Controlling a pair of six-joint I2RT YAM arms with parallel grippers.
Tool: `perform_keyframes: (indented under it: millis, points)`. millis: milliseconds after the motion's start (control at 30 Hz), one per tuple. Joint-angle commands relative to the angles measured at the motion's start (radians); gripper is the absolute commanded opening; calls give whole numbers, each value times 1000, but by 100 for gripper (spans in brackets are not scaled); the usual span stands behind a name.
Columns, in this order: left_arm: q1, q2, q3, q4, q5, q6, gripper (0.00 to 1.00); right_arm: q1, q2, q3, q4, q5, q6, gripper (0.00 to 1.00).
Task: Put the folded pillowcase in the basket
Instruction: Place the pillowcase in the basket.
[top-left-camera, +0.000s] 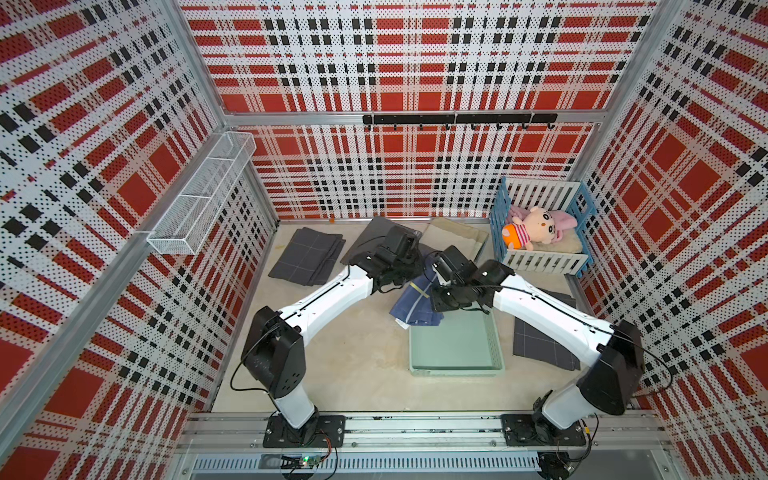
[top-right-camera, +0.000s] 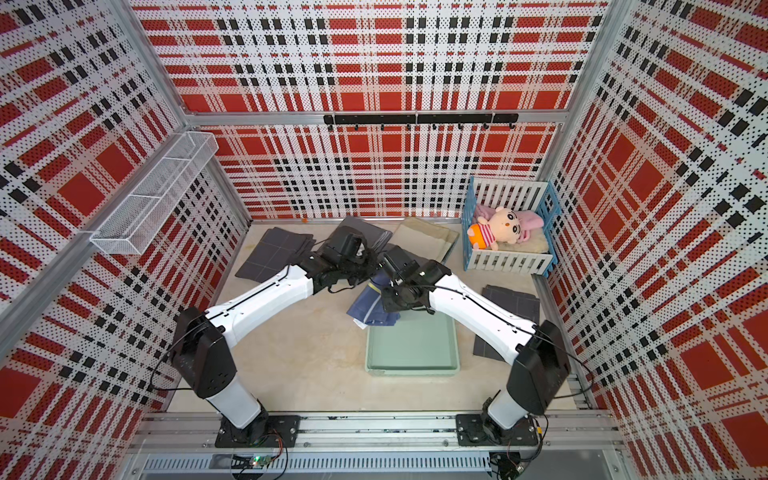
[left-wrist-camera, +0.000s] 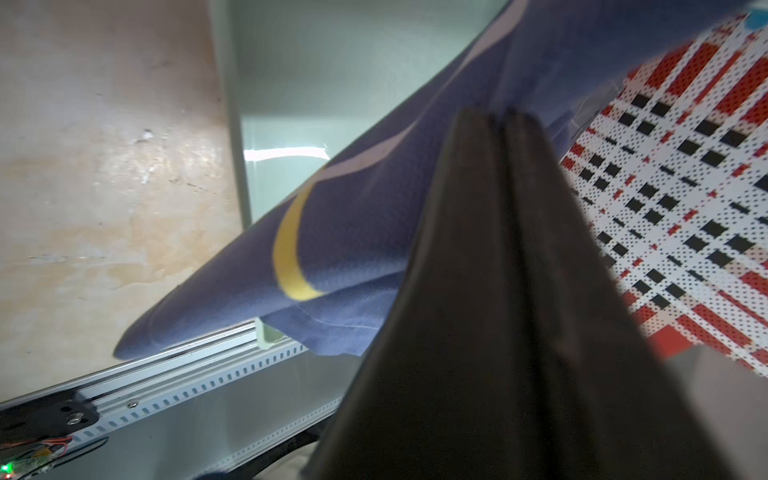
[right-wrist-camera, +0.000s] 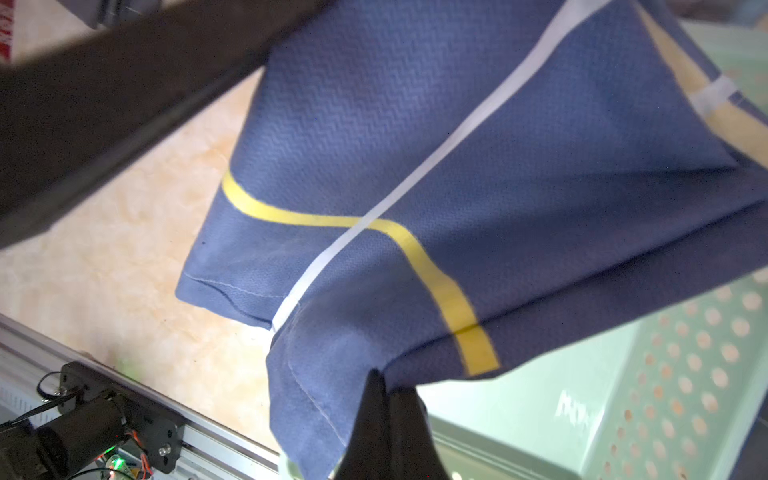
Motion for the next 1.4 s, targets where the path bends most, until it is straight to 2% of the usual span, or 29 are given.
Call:
perform_keyframes:
  millis: [0,167,400,567,800,833,867,933,1000,1100,1267,1367]
  points:
    - [-45,65,9,39,42,-35,0,-36,-68,-112,-15,15,81,0]
    - [-81,123,1,57,61,-37,0,-95,-98,-216,1,5,99,0]
    - [-87,124,-66,58,66,-24,0,-203,-86,-312,61,-31,86,0]
    - [-77,127,-139,59,96,-6,0,-220,-31,-326,97,-32,66,0]
    - [-42,117,-144,54,70,12,0,-219,-4,-332,111,-47,87,0]
    - [-36,113,-139,52,64,19,6,-220,-5,-326,97,-41,87,0]
    - [-29,112,-134,48,62,26,11,-220,-7,-321,90,-39,89,9]
    - [-12,110,-111,34,55,44,23,-219,-24,-316,78,-37,101,19]
    - [5,112,-86,22,54,63,29,-219,-38,-310,60,-31,111,35]
    - [29,118,-45,-13,52,94,40,-219,-58,-316,38,-26,126,47]
    - [74,103,-19,-50,34,140,40,-214,-97,-272,-15,44,133,48]
    - [140,99,-21,-52,26,163,40,-214,-95,-233,-1,58,119,50]
